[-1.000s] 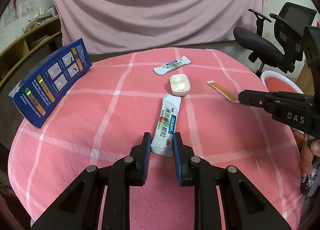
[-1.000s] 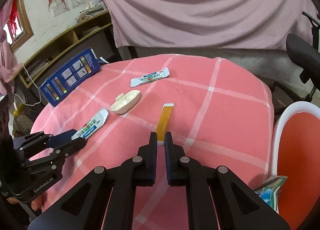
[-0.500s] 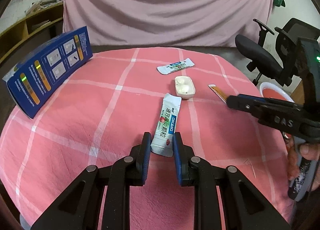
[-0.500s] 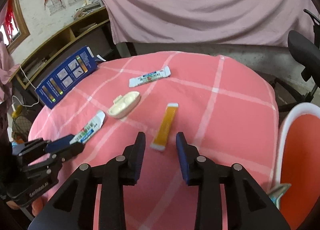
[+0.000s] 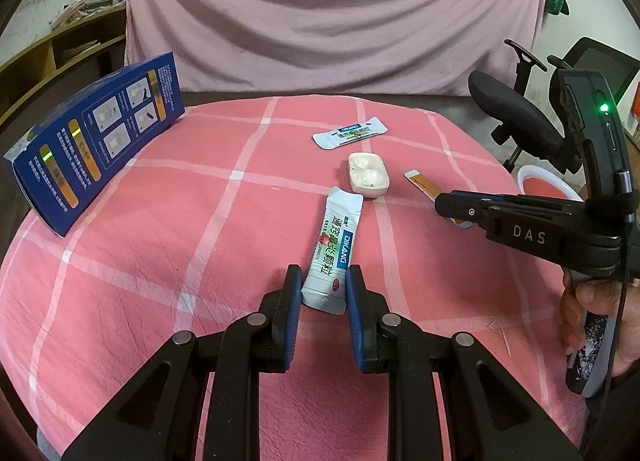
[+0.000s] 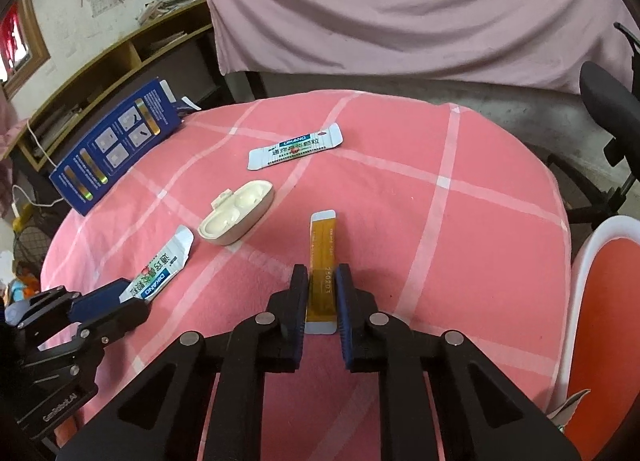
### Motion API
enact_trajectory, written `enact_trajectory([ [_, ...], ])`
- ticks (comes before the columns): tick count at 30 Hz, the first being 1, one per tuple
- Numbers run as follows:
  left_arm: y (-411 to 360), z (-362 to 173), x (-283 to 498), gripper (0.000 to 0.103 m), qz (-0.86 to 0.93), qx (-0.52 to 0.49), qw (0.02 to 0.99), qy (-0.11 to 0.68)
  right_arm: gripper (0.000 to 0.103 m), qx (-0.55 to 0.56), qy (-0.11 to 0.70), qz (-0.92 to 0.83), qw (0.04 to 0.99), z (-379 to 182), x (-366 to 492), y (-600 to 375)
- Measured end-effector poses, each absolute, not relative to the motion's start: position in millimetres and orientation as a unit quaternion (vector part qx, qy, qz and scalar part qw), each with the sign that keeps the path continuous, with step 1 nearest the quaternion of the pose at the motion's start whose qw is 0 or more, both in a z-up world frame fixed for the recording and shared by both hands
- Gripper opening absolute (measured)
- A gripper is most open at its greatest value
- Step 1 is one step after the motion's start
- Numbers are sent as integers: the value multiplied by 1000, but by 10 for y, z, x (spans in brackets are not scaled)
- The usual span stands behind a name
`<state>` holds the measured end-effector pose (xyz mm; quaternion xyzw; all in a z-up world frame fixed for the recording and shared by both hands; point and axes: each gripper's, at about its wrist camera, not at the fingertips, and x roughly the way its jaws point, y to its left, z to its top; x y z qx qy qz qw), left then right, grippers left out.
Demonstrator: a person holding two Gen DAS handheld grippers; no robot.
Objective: Collect trash
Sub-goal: 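Close the right tool on the orange strip, then carry sachet and strip over the bucket and open both tools to drop them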
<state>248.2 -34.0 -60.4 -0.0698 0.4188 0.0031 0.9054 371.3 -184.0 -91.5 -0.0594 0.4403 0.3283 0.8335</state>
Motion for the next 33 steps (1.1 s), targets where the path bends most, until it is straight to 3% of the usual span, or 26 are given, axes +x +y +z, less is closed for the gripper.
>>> enact_trajectory([
  [9, -479, -506, 2420, 18, -20, -56, 918, 392, 12, -70, 378, 330, 862, -707, 3367, -1985],
  [33, -1243, 695, 2272, 18, -79, -25, 988, 130, 12, 51, 45, 286, 956, 136, 2733, -3108],
])
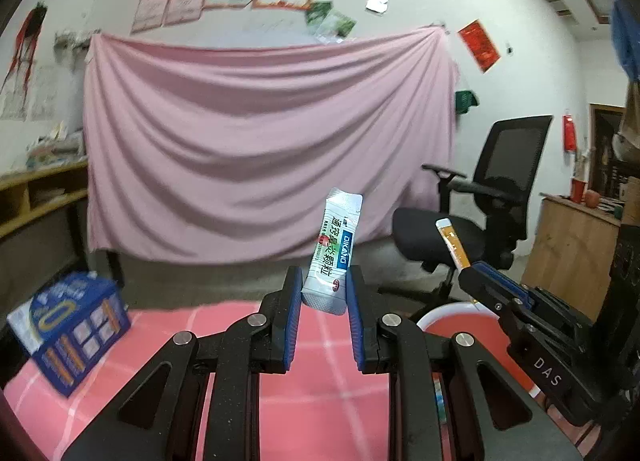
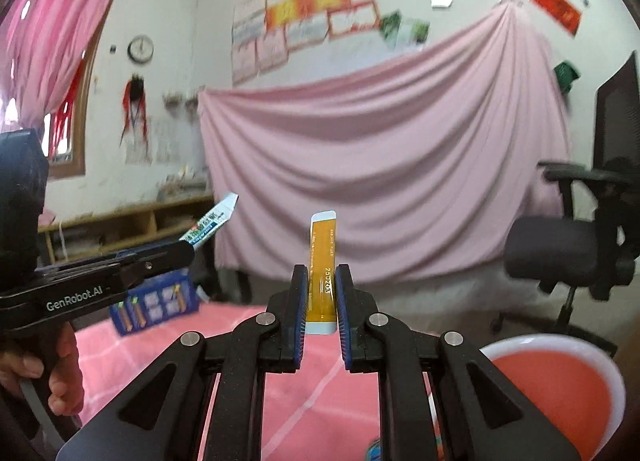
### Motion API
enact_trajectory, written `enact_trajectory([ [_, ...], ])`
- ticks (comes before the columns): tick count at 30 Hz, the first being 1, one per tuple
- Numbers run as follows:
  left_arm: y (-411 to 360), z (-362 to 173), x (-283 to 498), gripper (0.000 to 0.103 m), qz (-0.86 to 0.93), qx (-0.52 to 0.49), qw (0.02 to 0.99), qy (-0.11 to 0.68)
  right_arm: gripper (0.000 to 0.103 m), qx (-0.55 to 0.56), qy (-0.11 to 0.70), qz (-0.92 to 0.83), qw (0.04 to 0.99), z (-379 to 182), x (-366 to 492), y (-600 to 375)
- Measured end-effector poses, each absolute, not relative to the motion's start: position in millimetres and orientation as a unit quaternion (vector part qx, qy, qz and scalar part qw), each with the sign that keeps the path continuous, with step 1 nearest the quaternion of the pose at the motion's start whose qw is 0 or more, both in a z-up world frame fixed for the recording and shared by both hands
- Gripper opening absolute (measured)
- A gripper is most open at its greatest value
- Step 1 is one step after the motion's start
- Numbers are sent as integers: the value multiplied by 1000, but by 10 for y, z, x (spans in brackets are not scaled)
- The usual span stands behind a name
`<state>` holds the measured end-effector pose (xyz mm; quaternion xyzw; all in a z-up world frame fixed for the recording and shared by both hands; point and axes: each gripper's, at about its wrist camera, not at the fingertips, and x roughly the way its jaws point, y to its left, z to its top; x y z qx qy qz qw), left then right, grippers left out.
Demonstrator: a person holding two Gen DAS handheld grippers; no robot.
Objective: Collect trash
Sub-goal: 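Carry sachet and strip over the bucket and open both tools to drop them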
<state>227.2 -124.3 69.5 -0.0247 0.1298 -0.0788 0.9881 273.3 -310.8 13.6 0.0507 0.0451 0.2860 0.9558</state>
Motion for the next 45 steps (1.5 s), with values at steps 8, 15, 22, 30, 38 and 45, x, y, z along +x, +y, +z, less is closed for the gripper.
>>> enact_trajectory([
  [8, -1656, 861, 2323, 18, -134, 7, 987, 93, 12, 95, -30, 204, 974, 256, 2614, -3622],
  [15, -2131, 916, 2462, 18, -185, 25, 979, 85, 12, 138, -16, 136, 981, 214, 2707, -4021],
  [22, -2540, 798, 2611, 19, -221, 40, 968, 107, 13, 175, 13, 97, 980, 114, 2802, -4353],
  [30, -2765, 612, 2781, 19, -236, 30, 959, 152, 13, 180, 61, 77, 979, -46, 2940, -4561],
  [38, -2903, 497, 2996, 19, -248, 17, 946, 210, 13, 198, 84, 68, 974, -121, 2988, -4695],
  [45, -2883, 474, 3071, 32, -241, 10, 942, 234, 15, 195, 102, 61, 973, -141, 3033, -4695],
])
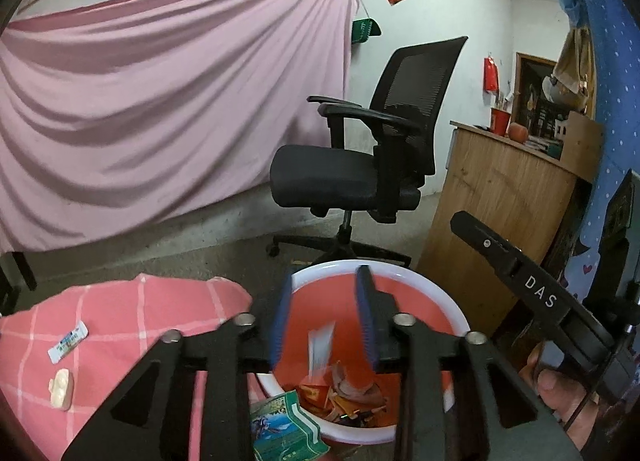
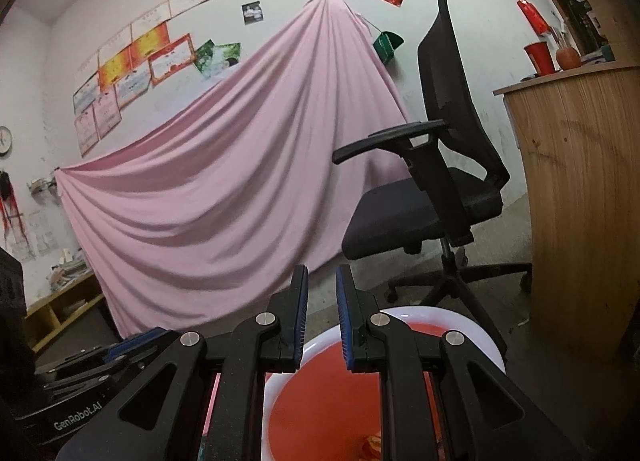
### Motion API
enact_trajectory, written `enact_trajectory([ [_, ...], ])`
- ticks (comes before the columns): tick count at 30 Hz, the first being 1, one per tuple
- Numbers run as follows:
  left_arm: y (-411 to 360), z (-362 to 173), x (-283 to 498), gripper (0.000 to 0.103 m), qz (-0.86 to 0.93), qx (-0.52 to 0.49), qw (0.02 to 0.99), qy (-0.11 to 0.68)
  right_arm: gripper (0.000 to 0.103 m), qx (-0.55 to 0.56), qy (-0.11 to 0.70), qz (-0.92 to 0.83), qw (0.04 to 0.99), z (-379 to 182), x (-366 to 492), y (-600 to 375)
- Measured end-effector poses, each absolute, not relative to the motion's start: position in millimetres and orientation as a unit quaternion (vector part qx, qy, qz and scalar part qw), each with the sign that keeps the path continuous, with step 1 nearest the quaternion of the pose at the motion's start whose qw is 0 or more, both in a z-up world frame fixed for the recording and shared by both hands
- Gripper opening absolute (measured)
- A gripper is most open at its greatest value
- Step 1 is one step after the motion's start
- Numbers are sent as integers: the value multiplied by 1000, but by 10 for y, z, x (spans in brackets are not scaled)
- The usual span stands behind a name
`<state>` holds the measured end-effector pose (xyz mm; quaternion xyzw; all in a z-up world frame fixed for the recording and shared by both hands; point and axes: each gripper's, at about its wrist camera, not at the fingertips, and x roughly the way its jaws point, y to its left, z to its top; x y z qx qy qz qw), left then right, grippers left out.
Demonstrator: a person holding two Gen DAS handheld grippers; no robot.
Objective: Collect trash
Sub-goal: 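Carry sachet and strip over the bucket and open both tools to drop them, then move both tools back over the table toward the white case and sachet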
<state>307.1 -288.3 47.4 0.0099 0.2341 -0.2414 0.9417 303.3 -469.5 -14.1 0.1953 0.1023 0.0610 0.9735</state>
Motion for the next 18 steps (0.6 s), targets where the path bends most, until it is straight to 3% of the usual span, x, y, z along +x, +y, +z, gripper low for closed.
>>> enact_trajectory([
  [3, -2798, 487, 3070, 32, -235, -4, 943, 237, 26, 195, 103, 59, 973, -146, 3029, -4690],
  [8, -2605, 554, 3045, 34, -214, -18, 949, 232, 32, 187, 105, 55, 975, -130, 3030, -4637],
  [10, -2500, 599, 3024, 38, -204, -26, 952, 227, 43, 188, 101, 53, 976, -109, 3023, -4613],
  [14, -2264, 672, 2955, 44, -176, -36, 961, 211, 88, 197, 75, 43, 977, -39, 2976, -4556],
  [16, -2105, 729, 2890, 50, -157, -42, 968, 193, 94, 201, 58, 44, 977, 4, 2945, -4515],
  [18, -1977, 767, 2834, 70, -136, -47, 974, 172, 103, 201, 44, 43, 978, 48, 2923, -4452],
])
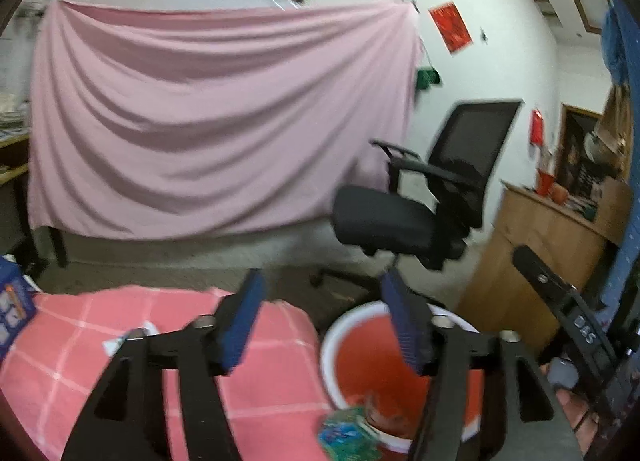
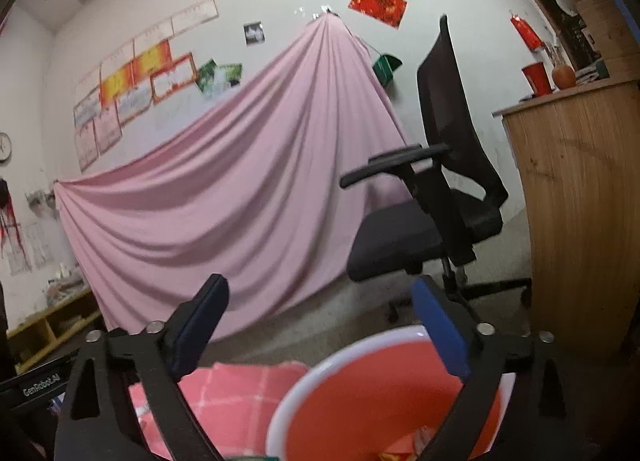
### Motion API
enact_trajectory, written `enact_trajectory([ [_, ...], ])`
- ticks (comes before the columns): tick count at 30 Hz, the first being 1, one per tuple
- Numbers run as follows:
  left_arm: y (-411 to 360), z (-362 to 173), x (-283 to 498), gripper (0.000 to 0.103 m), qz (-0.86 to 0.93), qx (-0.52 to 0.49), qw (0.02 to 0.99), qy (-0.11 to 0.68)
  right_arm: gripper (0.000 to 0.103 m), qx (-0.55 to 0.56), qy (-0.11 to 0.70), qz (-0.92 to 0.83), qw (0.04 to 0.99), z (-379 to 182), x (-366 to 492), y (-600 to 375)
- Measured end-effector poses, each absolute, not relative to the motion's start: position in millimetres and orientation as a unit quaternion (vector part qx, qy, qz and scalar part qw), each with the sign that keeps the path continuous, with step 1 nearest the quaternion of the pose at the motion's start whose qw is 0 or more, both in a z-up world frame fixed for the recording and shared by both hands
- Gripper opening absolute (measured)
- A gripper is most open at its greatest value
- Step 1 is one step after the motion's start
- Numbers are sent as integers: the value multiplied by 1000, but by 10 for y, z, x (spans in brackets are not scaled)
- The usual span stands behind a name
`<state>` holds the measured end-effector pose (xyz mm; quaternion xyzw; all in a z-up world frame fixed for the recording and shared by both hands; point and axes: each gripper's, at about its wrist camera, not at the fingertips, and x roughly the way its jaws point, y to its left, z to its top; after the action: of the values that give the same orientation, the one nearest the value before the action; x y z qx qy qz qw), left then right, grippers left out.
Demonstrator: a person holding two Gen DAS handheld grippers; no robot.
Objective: Collect trash
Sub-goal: 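Move both tools back over the table toward the white case and sachet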
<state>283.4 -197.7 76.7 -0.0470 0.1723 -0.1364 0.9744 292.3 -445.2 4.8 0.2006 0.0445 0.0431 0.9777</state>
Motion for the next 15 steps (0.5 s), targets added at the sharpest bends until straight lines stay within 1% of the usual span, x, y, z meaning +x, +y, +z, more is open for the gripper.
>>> enact_trajectory([
  [1, -1882, 798, 2784, 78, -122, -53, 978, 157, 103, 200, 35, 42, 978, 67, 2905, -4420],
  [2, -1814, 803, 2743, 90, -113, -58, 981, 147, 103, 201, 29, 43, 978, 83, 2894, -4396],
  [3, -1729, 821, 2695, 98, -100, -64, 984, 132, 103, 201, 22, 47, 978, 102, 2884, -4362],
  [5, -1577, 843, 2614, 101, -71, -76, 989, 107, 103, 200, 12, 55, 978, 131, 2872, -4294],
  [15, -971, 784, 2351, 101, 9, -51, 996, 70, 103, 142, 8, 82, 986, 186, 2920, -3780],
])
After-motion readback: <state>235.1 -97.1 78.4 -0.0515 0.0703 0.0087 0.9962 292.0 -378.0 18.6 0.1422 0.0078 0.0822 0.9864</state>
